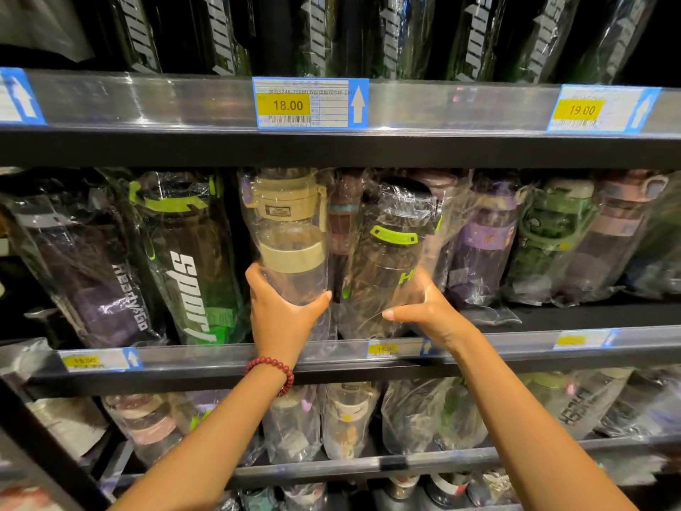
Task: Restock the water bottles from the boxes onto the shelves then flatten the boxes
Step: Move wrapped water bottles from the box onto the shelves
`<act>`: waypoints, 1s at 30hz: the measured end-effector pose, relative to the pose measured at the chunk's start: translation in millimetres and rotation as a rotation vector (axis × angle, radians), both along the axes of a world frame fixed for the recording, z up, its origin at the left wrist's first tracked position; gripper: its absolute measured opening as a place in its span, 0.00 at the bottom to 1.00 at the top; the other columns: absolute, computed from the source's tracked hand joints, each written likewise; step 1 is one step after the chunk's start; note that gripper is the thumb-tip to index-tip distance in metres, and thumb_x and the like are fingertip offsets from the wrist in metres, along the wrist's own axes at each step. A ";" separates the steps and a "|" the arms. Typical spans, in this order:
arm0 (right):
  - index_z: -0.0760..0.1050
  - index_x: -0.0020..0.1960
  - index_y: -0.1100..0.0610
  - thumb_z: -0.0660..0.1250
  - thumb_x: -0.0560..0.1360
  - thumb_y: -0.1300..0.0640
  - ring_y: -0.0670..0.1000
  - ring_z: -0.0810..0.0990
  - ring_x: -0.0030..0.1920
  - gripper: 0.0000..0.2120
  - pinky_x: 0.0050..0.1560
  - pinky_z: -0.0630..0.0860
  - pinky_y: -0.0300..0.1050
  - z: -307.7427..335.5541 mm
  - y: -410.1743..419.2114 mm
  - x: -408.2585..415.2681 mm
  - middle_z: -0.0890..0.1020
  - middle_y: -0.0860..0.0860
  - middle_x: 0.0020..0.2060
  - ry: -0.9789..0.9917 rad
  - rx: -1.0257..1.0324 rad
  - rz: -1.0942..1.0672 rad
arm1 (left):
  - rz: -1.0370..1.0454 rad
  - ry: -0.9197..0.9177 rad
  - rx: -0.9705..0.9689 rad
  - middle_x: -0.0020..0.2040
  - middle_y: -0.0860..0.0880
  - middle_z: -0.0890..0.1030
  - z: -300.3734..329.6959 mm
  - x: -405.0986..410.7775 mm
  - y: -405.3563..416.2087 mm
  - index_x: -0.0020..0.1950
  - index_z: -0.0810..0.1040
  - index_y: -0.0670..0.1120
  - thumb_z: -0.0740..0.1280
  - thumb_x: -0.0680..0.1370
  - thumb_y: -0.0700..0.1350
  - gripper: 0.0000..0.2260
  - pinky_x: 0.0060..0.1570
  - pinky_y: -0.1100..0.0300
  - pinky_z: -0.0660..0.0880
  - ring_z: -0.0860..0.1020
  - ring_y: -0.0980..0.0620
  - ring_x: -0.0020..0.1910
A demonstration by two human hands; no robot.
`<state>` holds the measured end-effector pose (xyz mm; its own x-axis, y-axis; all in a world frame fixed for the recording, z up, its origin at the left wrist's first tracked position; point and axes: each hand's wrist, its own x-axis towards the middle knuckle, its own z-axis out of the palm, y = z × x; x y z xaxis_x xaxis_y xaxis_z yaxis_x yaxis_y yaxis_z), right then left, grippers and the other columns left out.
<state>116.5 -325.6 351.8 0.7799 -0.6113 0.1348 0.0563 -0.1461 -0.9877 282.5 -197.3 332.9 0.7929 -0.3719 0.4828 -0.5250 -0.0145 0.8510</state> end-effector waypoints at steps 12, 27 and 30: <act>0.50 0.72 0.48 0.79 0.63 0.60 0.24 0.65 0.56 0.50 0.51 0.58 0.14 -3.1 31.3 19.8 0.62 0.32 0.61 -0.117 -0.289 -0.369 | 0.023 -0.009 -0.018 0.60 0.44 0.74 -0.9 1.2 -1.8 0.65 0.62 0.43 0.81 0.60 0.49 0.41 0.50 0.57 0.74 0.75 0.46 0.57; 0.62 0.60 0.38 0.79 0.57 0.41 0.49 0.76 0.62 0.37 0.66 0.71 0.51 5.2 14.2 22.3 0.74 0.46 0.63 0.073 -0.249 -0.252 | 0.025 -0.024 -0.024 0.62 0.45 0.73 -0.6 -1.6 1.5 0.67 0.61 0.43 0.80 0.61 0.48 0.42 0.50 0.61 0.70 0.74 0.49 0.58; 0.60 0.68 0.46 0.77 0.65 0.49 0.44 0.68 0.63 0.38 0.62 0.66 0.43 6.8 13.3 20.2 0.69 0.42 0.62 0.050 -0.247 -0.272 | 0.027 -0.029 -0.014 0.62 0.44 0.73 -1.5 -0.6 1.3 0.67 0.60 0.42 0.80 0.61 0.48 0.42 0.51 0.60 0.70 0.74 0.46 0.59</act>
